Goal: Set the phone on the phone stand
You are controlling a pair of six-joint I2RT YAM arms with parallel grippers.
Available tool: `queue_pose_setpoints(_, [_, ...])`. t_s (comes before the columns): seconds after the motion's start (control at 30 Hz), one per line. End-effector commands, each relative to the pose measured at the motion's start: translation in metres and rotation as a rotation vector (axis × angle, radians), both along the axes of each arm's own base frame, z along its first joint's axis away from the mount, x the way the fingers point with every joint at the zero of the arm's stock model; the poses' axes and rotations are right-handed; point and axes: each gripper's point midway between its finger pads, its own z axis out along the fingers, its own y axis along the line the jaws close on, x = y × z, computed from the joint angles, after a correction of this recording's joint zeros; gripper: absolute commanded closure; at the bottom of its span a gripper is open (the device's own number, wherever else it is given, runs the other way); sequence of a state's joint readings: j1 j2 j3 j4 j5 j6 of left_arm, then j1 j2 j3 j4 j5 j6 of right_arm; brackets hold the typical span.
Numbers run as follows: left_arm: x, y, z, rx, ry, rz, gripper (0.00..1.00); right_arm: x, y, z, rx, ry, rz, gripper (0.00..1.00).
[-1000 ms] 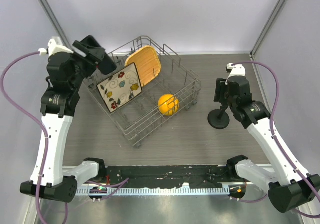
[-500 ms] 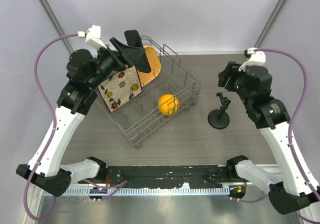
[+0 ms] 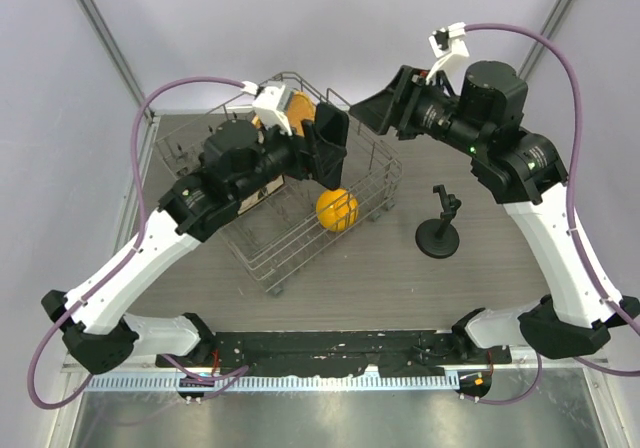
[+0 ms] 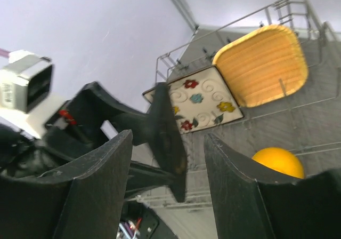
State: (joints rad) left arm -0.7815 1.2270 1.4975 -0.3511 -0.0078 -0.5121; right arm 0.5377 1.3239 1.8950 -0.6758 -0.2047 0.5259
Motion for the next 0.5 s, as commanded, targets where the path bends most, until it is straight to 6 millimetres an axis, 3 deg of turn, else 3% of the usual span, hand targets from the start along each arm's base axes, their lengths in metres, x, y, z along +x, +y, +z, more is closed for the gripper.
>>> queue_pose_setpoints(0.0, [0.005, -0.002, 0.013, 0.084, -0.131, 0.076, 1.00, -0.026, 0.007, 0.023, 0.030, -0.027, 0.047, 0.39])
queue_pose_setpoints(0.2, [0.000, -0.014, 0.005, 0.147, -0.145, 0.063, 1.00, -0.019, 0.019, -0.001, -0.043, 0.011, 0.034, 0.46])
queue_pose_setpoints(0.47, [-0.005, -0.019, 0.001, 0.161, -0.152, 0.045, 1.00, -0.010, 0.016, -0.040, -0.144, 0.052, -0.008, 0.47])
